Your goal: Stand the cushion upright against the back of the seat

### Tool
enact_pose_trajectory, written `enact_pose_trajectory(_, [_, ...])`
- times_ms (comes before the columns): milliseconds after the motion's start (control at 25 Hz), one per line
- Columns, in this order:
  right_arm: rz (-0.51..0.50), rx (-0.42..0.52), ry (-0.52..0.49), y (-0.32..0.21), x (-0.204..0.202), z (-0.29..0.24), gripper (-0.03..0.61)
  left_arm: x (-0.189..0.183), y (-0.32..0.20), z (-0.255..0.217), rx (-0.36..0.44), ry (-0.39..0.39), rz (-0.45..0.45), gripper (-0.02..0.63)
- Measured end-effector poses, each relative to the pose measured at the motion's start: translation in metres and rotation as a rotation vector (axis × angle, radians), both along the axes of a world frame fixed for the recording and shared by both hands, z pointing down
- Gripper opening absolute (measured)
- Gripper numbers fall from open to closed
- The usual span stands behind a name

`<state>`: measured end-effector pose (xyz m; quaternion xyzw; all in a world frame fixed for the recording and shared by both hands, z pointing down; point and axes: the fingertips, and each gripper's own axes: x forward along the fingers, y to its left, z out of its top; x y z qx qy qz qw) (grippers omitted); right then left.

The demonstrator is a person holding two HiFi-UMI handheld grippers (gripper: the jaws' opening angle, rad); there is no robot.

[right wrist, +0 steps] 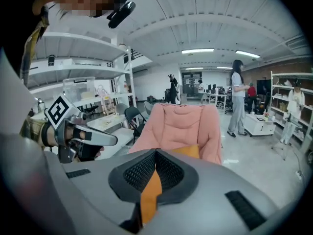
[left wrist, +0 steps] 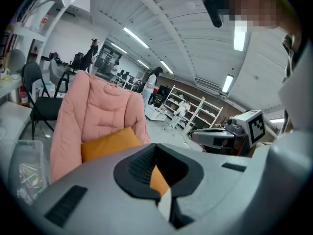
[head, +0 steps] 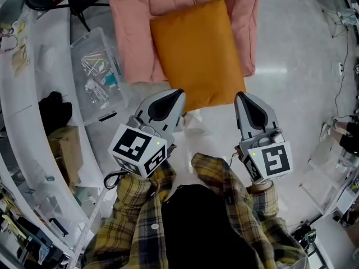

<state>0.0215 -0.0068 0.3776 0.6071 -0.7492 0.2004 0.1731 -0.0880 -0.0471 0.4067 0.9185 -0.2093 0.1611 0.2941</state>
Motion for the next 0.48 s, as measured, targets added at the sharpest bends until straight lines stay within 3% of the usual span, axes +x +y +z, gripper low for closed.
enact_pose_trajectory(160, [-0.035, -0.062, 0.069, 0.003, 0.007, 0.032, 0.020, 0.001, 0.002, 0.032, -0.047, -0.007, -0.010, 0.003])
enact_pose_trajectory(480, [-0.111, -0.157, 0.090, 0.007, 0.022, 0.106, 0.021, 0.020, 0.003, 0.113, -0.133, -0.073, 0.004, 0.006])
